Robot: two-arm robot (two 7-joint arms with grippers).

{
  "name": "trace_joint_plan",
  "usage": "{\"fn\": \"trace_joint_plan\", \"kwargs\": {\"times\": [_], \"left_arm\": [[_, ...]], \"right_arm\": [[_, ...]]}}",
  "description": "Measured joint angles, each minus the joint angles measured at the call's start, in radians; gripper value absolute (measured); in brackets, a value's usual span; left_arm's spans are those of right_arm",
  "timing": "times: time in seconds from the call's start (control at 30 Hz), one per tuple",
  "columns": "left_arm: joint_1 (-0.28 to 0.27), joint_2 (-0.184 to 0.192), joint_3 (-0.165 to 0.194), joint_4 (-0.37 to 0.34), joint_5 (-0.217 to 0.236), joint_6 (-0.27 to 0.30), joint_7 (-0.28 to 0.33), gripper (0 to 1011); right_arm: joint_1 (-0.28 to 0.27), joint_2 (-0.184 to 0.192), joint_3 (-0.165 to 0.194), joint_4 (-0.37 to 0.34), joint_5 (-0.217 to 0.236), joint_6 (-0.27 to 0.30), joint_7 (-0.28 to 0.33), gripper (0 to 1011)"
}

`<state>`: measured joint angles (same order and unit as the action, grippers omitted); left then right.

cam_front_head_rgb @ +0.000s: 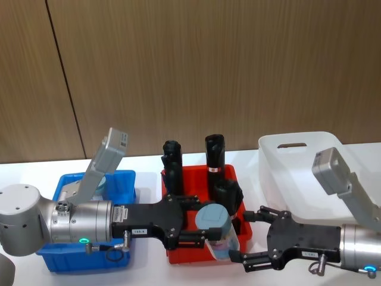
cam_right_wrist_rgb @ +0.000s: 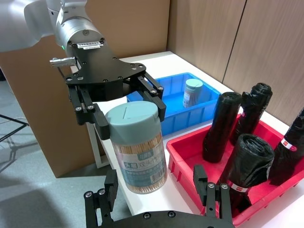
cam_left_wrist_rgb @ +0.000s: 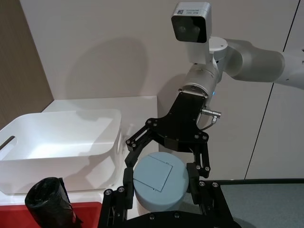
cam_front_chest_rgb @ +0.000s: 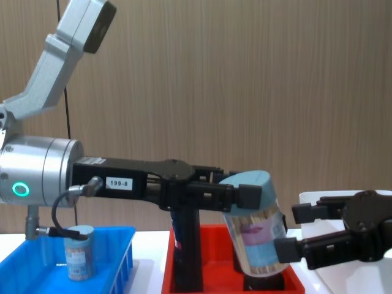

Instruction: Pick the cotton swabs from the blue box and place them into the white box.

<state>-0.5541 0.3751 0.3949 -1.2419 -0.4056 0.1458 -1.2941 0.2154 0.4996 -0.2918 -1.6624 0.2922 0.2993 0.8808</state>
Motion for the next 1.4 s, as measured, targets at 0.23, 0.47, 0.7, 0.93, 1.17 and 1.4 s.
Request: {"fn": "trace_joint_plan", "kwargs": {"times": [0.23,0.47,0.7,0.93,1.17,1.4], "left_arm": [[0.0,0.0,0.0,0.0,0.0,0.0,0.0,671],[0.0,0.0,0.0,0.0,0.0,0.0,0.0,672],[0.0,0.0,0.0,0.0,0.0,0.0,0.0,671],[0.0,0.0,0.0,0.0,0.0,0.0,0.0,671],[0.0,0.0,0.0,0.0,0.0,0.0,0.0,671],[0.0,0.0,0.0,0.0,0.0,0.0,0.0,671]], "right_arm": [[0.005,-0.004,-0.01,0.0,0.007,0.008,0.0,1002],[0.01,-0.009,-0.018,-0.004,0.017,0.012,-0.001,1002],[0.017,-0.019,-0.03,-0.006,0.025,0.015,-0.007,1002],[0.024,-0.029,-0.042,-0.007,0.029,0.017,-0.011,1002],[0.029,-0.037,-0.053,-0.008,0.031,0.019,-0.011,1002],[0.033,-0.041,-0.064,-0.008,0.032,0.019,-0.014,1002]]}}
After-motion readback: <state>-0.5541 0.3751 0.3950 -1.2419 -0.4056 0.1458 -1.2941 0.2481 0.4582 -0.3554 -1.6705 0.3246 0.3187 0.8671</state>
